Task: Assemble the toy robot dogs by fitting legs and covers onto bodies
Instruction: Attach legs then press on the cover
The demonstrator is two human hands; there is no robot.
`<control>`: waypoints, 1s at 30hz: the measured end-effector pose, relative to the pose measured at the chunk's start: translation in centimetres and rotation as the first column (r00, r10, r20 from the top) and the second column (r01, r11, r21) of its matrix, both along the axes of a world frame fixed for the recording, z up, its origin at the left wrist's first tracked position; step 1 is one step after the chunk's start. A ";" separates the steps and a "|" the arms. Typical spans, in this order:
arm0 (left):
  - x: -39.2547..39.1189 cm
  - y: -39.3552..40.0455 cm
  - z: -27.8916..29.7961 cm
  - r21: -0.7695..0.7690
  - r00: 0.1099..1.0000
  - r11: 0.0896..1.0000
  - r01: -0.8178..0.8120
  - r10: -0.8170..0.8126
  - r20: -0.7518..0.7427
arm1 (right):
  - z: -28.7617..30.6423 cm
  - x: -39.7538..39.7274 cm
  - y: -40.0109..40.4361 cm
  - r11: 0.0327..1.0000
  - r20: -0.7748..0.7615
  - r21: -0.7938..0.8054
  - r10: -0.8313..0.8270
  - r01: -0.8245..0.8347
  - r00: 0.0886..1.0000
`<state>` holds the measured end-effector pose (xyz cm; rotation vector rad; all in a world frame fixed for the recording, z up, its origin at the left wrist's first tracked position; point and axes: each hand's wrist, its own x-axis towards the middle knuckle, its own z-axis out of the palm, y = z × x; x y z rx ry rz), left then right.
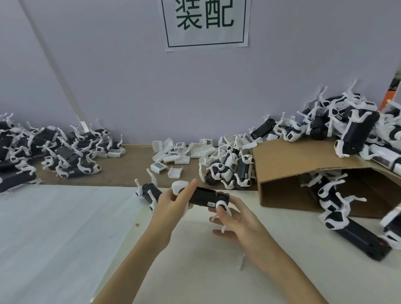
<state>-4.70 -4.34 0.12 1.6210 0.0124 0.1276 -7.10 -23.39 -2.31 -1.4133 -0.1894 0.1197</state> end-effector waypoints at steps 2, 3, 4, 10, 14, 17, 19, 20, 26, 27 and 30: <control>0.3 0.7 -0.1 0.069 0.997 0.995 0.070 -0.072 0.041 | -0.2 0.3 -0.5 0.999 0.043 0.037 0.023 -0.025 0.999; 0.3 0.8 -0.1 0.089 0.993 0.991 0.099 -0.105 0.055 | -0.3 0.3 -0.7 0.999 0.085 0.022 0.028 -0.030 0.996; 0.2 0.8 -0.1 0.056 0.991 0.991 0.120 -0.123 0.055 | -0.4 0.4 -0.8 0.999 0.138 -0.033 0.029 -0.025 0.990; -0.3 -0.2 0.4 -0.452 1.000 0.892 0.006 0.005 0.023 | -1.0 -0.4 0.4 0.899 0.400 -0.417 0.048 0.135 0.915; 0.0 0.4 0.1 -0.584 0.991 0.801 -0.134 0.116 -0.069 | -1.6 -1.0 1.8 0.808 0.540 -0.536 0.106 0.245 0.835; -0.1 0.6 0.3 -0.585 0.994 0.804 -0.105 0.097 -0.046 | -1.6 -1.3 2.4 0.709 0.635 -0.586 0.101 0.392 0.766; -0.2 0.7 0.5 -0.526 0.997 0.848 -0.062 0.080 0.012 | -1.5 -1.1 2.3 0.681 0.672 -0.574 0.075 0.455 0.736; -0.2 0.7 0.5 -0.468 0.997 0.883 -0.035 0.066 0.049 | -1.3 -1.0 2.1 0.707 0.659 -0.553 0.049 0.440 0.750; 0.0 0.3 -0.1 0.039 0.988 0.997 -0.073 0.066 0.140 | -0.9 -1.0 0.1 0.857 0.366 -0.492 0.045 0.152 0.930; 0.2 0.5 -0.3 0.109 0.988 0.991 -0.078 0.062 0.143 | -1.0 -1.0 -0.2 0.846 0.322 -0.518 0.052 0.129 0.945; 0.3 0.9 -0.6 0.115 0.997 0.993 -0.019 0.010 0.080 | -1.4 -0.8 -0.1 0.853 0.243 -0.514 0.045 0.089 0.969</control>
